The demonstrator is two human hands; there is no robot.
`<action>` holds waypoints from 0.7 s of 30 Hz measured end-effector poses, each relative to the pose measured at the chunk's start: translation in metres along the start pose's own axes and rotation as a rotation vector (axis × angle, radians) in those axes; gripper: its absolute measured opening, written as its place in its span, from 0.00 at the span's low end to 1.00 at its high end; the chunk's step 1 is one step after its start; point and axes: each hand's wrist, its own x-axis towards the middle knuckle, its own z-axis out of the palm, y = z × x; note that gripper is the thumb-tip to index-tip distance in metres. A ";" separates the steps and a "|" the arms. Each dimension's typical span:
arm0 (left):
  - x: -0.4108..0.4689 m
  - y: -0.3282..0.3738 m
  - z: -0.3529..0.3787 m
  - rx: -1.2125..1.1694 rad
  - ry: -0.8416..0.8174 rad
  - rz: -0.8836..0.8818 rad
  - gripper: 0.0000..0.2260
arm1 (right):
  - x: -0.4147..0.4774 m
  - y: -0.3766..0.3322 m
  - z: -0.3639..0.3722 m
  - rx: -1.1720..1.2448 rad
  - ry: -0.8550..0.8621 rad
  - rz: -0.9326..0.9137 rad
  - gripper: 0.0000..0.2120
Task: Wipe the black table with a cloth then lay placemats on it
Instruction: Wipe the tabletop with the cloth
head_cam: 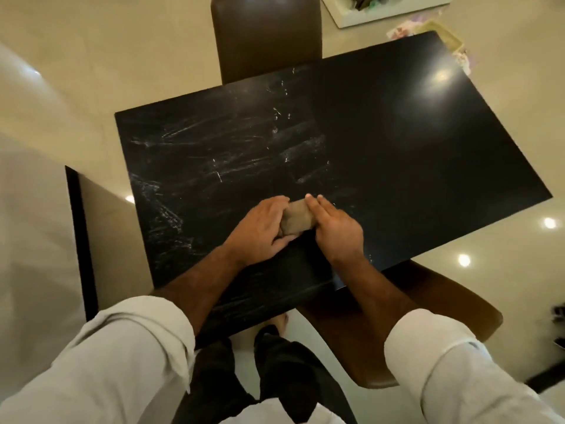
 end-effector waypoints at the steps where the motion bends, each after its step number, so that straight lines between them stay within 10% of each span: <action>1: 0.010 -0.010 0.001 0.067 -0.001 -0.028 0.35 | 0.010 0.008 0.003 0.013 0.015 0.058 0.31; 10: 0.029 -0.086 0.019 0.394 0.047 -0.311 0.39 | 0.005 0.032 0.019 -0.096 -0.166 0.158 0.44; 21: 0.027 -0.097 0.031 0.470 0.086 -0.272 0.39 | -0.037 0.022 0.050 -0.043 -0.183 0.179 0.36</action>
